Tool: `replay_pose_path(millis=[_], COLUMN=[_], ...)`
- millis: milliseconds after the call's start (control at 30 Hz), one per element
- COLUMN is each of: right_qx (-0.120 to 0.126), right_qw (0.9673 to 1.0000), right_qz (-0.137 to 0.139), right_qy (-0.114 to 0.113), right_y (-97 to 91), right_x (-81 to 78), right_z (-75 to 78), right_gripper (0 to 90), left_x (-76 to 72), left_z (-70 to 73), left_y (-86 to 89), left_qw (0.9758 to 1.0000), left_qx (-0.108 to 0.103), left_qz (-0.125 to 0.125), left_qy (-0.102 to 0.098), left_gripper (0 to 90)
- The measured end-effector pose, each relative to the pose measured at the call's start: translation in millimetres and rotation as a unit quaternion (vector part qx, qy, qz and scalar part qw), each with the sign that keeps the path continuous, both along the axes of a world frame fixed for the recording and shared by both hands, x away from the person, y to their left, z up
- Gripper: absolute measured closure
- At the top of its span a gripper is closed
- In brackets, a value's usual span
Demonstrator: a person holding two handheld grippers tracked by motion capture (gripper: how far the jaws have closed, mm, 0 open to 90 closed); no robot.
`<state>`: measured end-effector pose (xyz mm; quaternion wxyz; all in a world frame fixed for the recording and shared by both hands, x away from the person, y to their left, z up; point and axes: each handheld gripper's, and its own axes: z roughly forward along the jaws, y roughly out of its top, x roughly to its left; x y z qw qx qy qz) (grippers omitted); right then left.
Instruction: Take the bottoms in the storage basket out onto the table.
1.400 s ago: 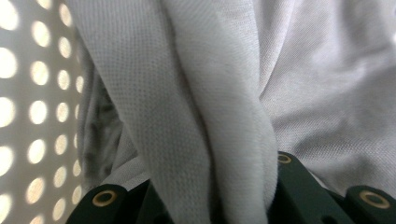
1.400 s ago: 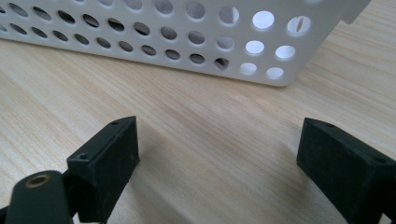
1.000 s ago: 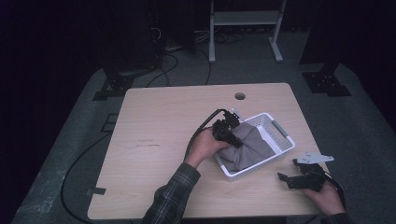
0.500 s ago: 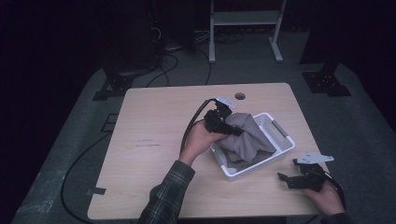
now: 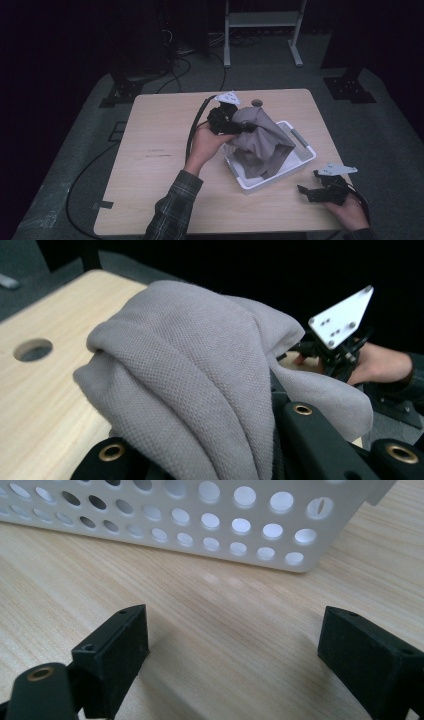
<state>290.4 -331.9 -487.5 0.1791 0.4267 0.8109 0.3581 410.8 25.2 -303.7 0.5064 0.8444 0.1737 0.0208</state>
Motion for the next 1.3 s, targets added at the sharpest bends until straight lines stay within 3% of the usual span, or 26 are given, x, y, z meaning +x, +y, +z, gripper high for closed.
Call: replay_pose_path(millis=[567,833,1067,1300], right_qx=[0.000,-0.001,-0.001,-0.001], right_qw=[1.0000,1.0000,1.0000,1.0000], right_qz=[0.000,0.001,0.001,0.001], right_qy=[0.000,-0.001,-0.001,-0.001], right_y=[0.0,-0.2,-0.2,-0.2], right_x=[0.1,0.2,0.2,0.2], right_z=[0.0,-0.1,-0.1,-0.1], right_gripper=[11.4,11.4,11.5,11.5], left_x=[-6.9,-9.9,-13.5,-18.8], left_z=[46.5,70.0,77.8,73.7], left_y=[38.7,80.9,112.1,141.0], left_qw=[0.9973,0.9923,0.9891,0.9863], left_qx=[-0.051,-0.075,-0.075,-0.071], left_qz=[0.025,0.065,0.093,0.120], left_qy=[-0.047,-0.074,-0.086,-0.088], left_gripper=[78.3,78.3,78.3,78.2])
